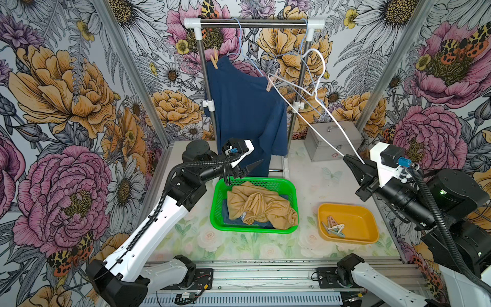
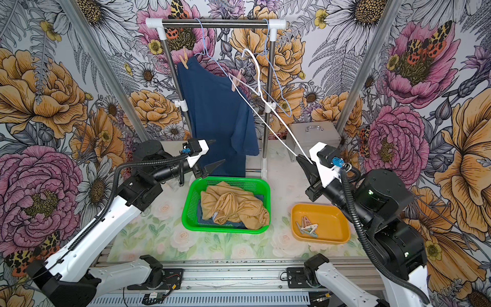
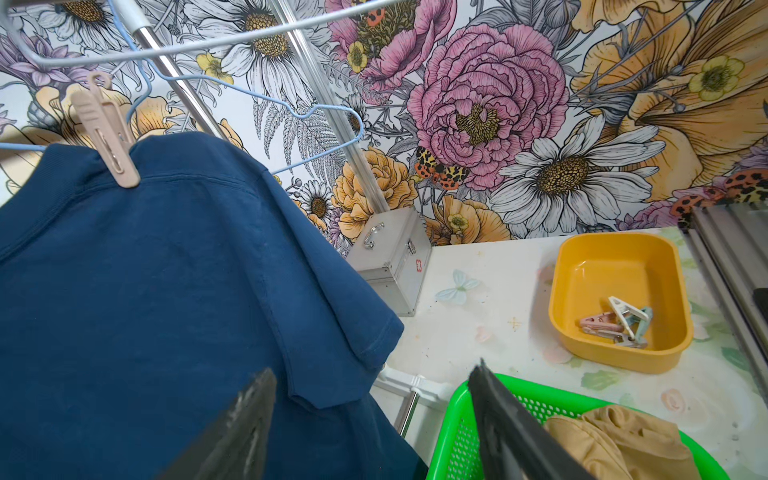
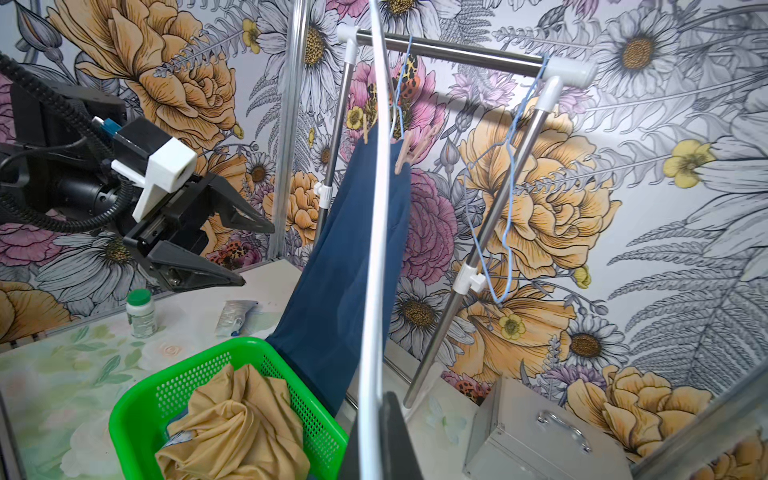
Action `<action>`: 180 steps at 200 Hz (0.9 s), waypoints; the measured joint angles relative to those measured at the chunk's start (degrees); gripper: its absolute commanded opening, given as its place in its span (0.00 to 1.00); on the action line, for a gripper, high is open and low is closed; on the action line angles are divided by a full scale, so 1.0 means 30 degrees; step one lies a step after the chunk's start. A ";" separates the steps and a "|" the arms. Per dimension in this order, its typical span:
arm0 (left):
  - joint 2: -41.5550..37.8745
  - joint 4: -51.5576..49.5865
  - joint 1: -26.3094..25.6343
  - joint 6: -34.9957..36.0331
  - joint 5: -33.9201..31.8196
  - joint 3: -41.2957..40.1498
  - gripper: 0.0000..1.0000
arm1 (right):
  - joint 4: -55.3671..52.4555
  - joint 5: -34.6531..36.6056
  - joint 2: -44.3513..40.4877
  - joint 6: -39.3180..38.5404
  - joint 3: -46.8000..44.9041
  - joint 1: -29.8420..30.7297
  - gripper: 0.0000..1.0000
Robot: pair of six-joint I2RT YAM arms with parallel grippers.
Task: Remove the clothespins securing t-shirts to the hanger
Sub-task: Place the hanger on the clothes rail.
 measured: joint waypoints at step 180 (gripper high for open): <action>0.7686 0.3002 0.2259 -0.9398 0.1282 1.0440 0.75 | 0.1260 0.1399 0.8276 0.3096 0.5020 -0.2120 0.00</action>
